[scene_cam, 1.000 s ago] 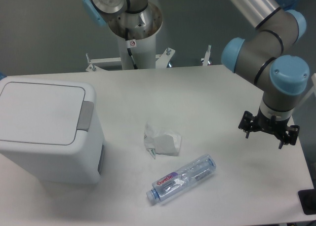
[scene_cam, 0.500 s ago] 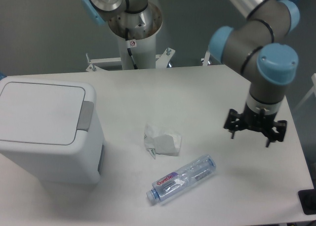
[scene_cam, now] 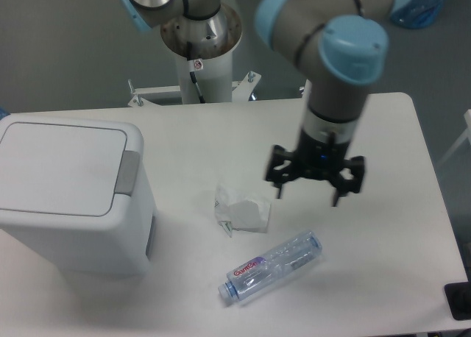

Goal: Open the trash can
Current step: 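Move the gripper over to the trash can lid's front edge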

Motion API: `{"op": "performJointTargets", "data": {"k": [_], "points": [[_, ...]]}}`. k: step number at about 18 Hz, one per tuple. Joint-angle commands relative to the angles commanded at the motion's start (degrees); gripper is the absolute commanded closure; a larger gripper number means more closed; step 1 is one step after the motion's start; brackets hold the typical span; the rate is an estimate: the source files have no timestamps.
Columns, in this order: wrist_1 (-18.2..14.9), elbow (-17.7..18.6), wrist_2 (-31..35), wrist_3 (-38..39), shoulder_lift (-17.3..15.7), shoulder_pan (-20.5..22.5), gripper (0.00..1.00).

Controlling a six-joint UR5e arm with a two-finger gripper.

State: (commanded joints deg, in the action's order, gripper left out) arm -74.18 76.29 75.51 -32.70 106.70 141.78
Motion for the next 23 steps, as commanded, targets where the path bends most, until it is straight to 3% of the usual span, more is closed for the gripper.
{"op": "performJointTargets", "data": {"k": [7, 12, 23], "points": [[-0.3, -0.4, -0.8, 7.9, -2.4, -5.5, 0.00], [-6.4, -0.5, -0.6, 8.2, -4.7, -7.8, 0.00], [-6.4, 0.3, 0.7, 11.6, -3.2, -12.5, 0.00]]}}
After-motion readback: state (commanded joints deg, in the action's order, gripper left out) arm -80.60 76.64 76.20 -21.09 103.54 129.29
